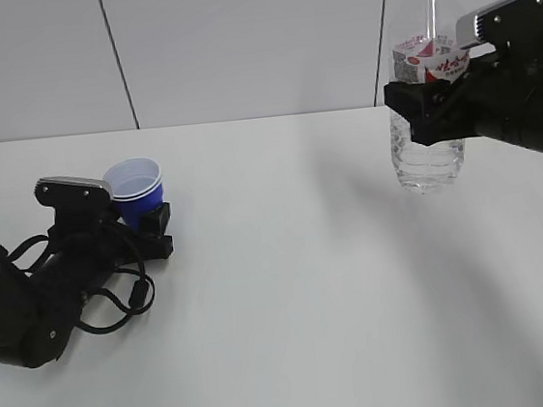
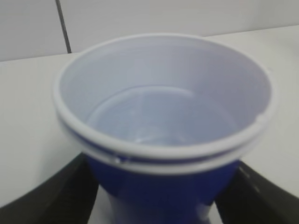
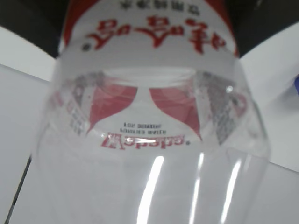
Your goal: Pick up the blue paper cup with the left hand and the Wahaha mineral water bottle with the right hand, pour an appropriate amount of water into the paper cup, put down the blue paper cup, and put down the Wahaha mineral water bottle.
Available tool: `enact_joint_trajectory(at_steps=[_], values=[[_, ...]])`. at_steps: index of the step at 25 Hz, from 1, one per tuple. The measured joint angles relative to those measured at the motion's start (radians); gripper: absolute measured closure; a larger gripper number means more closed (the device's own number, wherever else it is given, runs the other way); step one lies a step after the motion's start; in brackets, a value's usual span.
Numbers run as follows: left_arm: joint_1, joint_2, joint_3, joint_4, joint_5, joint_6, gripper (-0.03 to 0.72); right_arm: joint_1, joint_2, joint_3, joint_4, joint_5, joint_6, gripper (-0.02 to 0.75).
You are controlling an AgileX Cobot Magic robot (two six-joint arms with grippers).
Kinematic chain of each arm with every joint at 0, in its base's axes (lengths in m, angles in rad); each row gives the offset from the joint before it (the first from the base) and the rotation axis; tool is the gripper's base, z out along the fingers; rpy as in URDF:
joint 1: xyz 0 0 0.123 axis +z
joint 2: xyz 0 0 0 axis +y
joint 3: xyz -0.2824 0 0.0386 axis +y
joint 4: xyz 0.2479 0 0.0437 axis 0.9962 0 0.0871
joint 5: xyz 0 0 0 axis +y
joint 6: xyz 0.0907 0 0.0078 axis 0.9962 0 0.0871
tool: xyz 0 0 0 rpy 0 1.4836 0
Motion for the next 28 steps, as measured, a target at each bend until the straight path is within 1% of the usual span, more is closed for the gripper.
enact_joint_trajectory(at_steps=[8, 14, 20, 24, 28], values=[[0.000, 0.000, 0.036, 0.000, 0.000, 0.000, 0.123, 0.000, 0.000, 0.000, 0.000, -0.002, 0.000, 0.269], [0.000, -0.014, 0.066, 0.000, 0.002, 0.038, 0.123, 0.000, 0.000, 0.000, 0.000, -0.002, 0.000, 0.269], [0.000, -0.142, 0.159, 0.006, 0.002, 0.044, 0.123, 0.000, 0.000, 0.000, 0.000, -0.002, 0.000, 0.269], [0.000, -0.258, 0.252, 0.033, 0.002, 0.044, 0.123, 0.000, 0.000, 0.000, 0.000, -0.002, 0.000, 0.269], [0.000, -0.393, 0.357, 0.037, 0.002, 0.046, 0.132, 0.000, 0.000, 0.000, 0.000, -0.002, 0.000, 0.269]])
